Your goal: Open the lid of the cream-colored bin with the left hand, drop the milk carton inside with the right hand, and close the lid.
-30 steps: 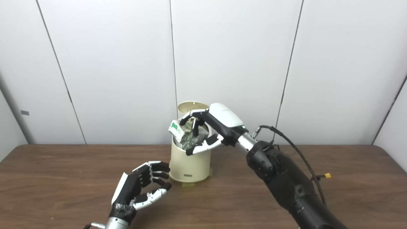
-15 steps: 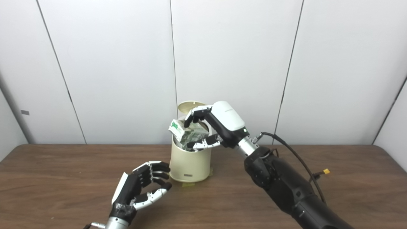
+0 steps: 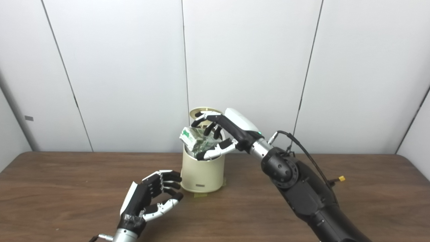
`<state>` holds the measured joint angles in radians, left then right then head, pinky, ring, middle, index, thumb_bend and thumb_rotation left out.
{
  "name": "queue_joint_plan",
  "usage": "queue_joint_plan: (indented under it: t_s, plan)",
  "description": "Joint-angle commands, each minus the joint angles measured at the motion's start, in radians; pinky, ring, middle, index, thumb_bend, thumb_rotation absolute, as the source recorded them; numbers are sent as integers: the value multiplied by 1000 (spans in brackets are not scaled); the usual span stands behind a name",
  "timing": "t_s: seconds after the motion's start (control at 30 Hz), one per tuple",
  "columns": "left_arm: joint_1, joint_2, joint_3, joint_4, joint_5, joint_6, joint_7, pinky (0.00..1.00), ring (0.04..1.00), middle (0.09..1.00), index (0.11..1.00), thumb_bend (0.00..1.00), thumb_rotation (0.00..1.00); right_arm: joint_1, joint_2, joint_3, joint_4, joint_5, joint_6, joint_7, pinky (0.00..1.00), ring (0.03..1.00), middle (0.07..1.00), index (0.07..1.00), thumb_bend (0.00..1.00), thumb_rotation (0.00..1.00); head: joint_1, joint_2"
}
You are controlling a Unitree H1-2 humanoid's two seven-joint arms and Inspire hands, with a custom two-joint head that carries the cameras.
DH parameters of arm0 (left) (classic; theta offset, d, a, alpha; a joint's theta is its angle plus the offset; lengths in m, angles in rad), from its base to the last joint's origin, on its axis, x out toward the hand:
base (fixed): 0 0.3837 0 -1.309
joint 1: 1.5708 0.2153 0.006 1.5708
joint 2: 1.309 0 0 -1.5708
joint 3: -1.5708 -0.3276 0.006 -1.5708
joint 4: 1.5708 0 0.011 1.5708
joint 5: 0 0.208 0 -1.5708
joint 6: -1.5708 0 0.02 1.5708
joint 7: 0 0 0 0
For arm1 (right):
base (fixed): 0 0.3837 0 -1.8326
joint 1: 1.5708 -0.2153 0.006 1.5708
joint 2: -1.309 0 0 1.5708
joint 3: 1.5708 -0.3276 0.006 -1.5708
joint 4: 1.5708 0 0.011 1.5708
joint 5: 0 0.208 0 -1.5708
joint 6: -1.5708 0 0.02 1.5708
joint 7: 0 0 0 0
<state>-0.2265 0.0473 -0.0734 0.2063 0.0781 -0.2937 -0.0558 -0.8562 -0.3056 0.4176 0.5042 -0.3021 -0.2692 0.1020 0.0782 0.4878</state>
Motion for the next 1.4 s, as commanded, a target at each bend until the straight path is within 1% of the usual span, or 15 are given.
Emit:
queue_joint_plan:
  t_s: [0.0,0.17,0.23,0.37,0.47,0.53,0.63,0.7,0.93,1.07,1.1,1.2,1.27,1.3,1.37]
  plan:
    - [12,0,-5,24,1,-21,-2,543,618,665,653,541,0,-11,11,-2,-11,-10,15,58,434,594,864,805,608,339,1,1]
    - [12,-1,-3,20,-4,-13,-3,543,616,663,651,548,0,-8,21,-10,-7,-33,18,87,454,605,847,780,606,365,1,1]
    - [13,-1,-4,16,-2,-10,-2,541,617,665,650,546,0,-7,26,-18,-8,-41,19,94,460,612,845,771,604,350,3,5]
    - [9,0,-5,24,0,-19,-2,536,612,663,648,545,0,-7,29,-24,-11,-62,34,109,460,623,850,766,605,366,2,3]
    - [11,-1,-5,17,3,-11,-1,532,608,660,647,545,0,-5,30,-26,-17,-88,45,106,463,634,854,766,613,380,3,3]
    - [10,-1,-5,19,3,-18,0,530,606,658,645,544,0,-1,30,-34,-32,-107,47,91,482,664,851,762,616,351,4,3]
    - [10,-2,-4,19,1,-12,-1,538,613,661,645,548,0,-2,28,-46,-57,-147,41,59,552,719,843,754,614,344,-1,4]
    - [10,-2,-4,20,-1,-10,-3,540,619,665,648,546,0,-6,27,-55,-58,-172,21,33,585,743,836,745,621,355,-1,0]
    - [5,0,-7,34,8,-24,0,543,618,668,651,541,0,-4,35,-91,-53,-221,-41,-50,607,739,799,720,614,345,-1,-4]
    - [6,-3,-5,35,-2,-29,-2,540,618,666,651,540,0,2,40,-106,-54,-269,-114,-154,655,759,780,713,628,306,0,-4]
    - [6,-3,-5,36,-2,-30,-2,538,616,664,652,540,0,1,43,-111,-56,-285,-130,-189,691,780,788,716,631,297,-2,-3]
    - [4,-2,-6,39,1,-29,-1,531,616,666,650,536,0,-3,51,-128,-55,-308,-163,-261,727,793,792,716,641,264,-1,-3]
    - [2,-2,-6,42,1,-29,-1,531,616,667,650,536,0,-3,57,-141,-62,-316,-171,-291,732,792,790,715,641,256,-2,-3]
    - [2,-2,-6,43,1,-29,-1,529,613,666,651,537,0,-2,59,-146,-67,-319,-173,-299,693,770,777,708,636,244,-2,-3]
    - [0,-2,-6,47,5,-31,2,526,609,665,650,537,0,-2,62,-154,-73,-315,-186,-317,659,747,762,697,639,227,-2,-4]
